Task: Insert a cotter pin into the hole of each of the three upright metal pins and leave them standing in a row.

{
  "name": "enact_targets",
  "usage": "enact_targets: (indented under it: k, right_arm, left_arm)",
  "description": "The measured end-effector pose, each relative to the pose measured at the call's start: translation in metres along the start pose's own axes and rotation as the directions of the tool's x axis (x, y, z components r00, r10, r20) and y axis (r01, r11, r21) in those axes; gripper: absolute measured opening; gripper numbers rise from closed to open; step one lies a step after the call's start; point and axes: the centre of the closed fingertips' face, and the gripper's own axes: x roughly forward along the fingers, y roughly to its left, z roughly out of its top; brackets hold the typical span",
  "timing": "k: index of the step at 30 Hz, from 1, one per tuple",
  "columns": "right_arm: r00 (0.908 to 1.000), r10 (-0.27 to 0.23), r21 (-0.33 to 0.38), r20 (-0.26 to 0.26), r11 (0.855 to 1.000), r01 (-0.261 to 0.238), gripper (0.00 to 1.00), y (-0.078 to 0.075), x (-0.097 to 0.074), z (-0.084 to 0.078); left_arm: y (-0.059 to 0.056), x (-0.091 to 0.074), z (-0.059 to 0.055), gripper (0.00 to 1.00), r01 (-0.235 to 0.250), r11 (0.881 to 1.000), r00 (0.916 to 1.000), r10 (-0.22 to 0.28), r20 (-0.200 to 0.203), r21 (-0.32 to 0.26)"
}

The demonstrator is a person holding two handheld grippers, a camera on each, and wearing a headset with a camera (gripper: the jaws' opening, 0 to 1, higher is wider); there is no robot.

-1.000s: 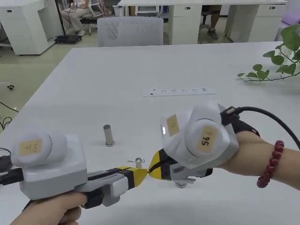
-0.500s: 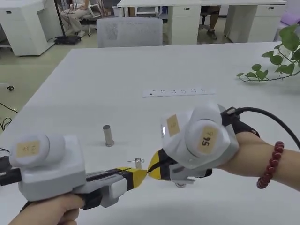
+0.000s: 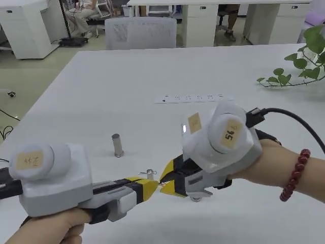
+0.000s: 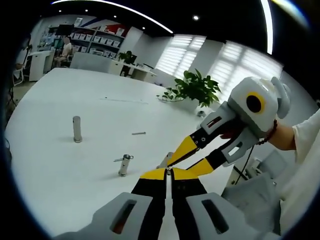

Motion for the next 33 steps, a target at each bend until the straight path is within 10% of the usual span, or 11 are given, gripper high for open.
enact_targets:
  k: [18,33]
  right_arm:
    - [0.9792,0.181,0.267,0.092,0.943,-0.199,0.19,0.014,-0.019,-0.014]
    - [0.9199,0.358,0.303,0.159,0.869,-0.391,0.2,0.047,-0.03,-0.019]
  left_arm:
    - [-0.016,-0.008,-0.019,0.0,0.1,0.977,0.9922,-0.084,-0.092,0.188]
    - [-0.046,-0.01,-0.035,0.0,0.251,0.924,0.9634,-0.209,-0.168,0.289]
